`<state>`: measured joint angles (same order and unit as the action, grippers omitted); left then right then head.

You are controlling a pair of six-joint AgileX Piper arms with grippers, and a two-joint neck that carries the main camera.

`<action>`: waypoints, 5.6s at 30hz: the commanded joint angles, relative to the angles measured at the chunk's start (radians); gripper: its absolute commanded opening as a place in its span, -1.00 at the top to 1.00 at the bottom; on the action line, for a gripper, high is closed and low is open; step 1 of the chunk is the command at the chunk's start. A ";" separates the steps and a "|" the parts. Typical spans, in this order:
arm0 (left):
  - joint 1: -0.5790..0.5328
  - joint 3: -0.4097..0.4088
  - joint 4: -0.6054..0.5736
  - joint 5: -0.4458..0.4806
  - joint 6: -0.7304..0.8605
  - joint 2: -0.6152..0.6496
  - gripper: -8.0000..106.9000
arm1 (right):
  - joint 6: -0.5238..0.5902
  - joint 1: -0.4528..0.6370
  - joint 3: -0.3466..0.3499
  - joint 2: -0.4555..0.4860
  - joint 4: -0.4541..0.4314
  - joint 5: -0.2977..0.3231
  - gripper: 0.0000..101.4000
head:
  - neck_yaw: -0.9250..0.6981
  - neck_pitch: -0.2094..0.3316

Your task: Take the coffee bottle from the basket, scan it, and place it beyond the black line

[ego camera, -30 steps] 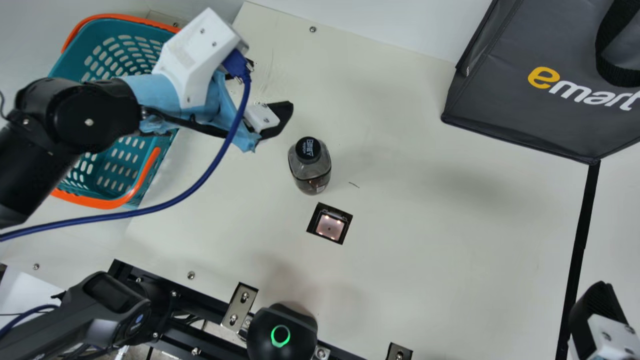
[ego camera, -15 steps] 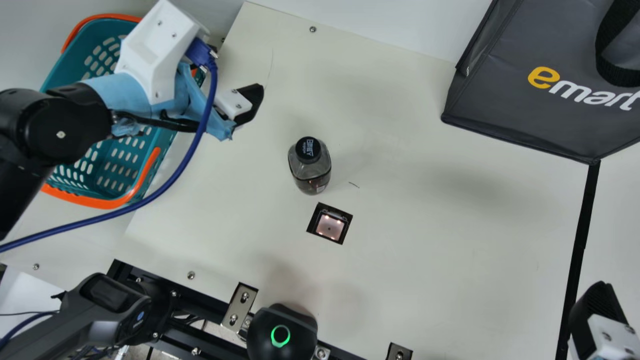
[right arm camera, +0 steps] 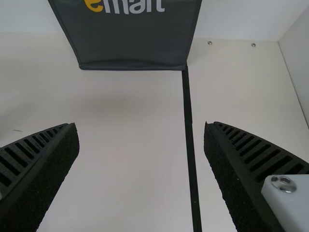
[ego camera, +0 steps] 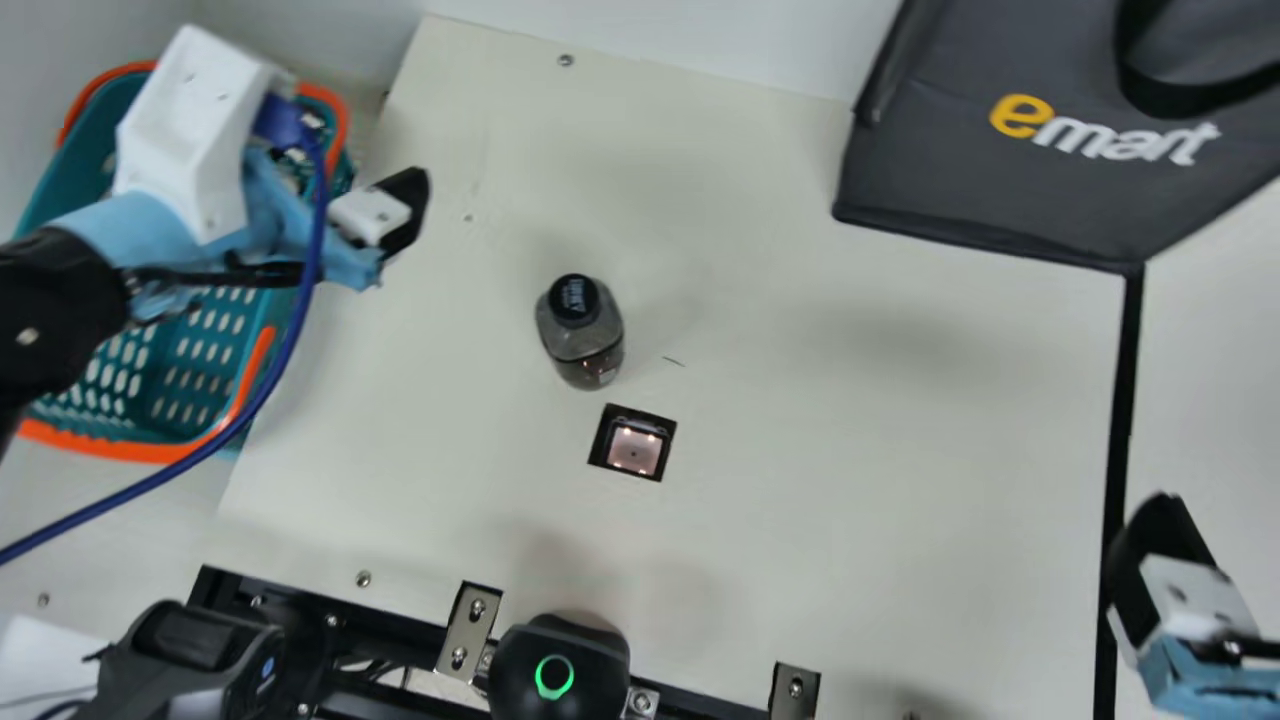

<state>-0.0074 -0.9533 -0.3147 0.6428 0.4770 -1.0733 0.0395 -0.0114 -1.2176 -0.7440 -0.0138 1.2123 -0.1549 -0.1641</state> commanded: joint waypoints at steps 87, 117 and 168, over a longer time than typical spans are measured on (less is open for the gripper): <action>-0.625 -0.010 0.519 0.010 -0.875 -0.144 -0.71 | 0.000 0.000 0.000 0.000 0.000 0.001 -0.79 | 0.183 0.026; -0.668 -0.065 0.550 0.063 -1.029 -0.286 -0.71 | 0.000 0.000 0.000 0.000 0.000 0.002 -0.79 | 0.183 0.026; -0.680 -0.084 0.421 0.075 -0.775 -0.243 0.68 | 0.000 0.000 0.000 0.000 0.000 0.003 -0.79 | 0.183 0.026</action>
<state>-0.6841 -1.0362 0.1122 0.7173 -0.3160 -1.3214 0.0395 -0.0114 -1.2176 -0.7440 -0.0138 1.2152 0.0276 -0.1641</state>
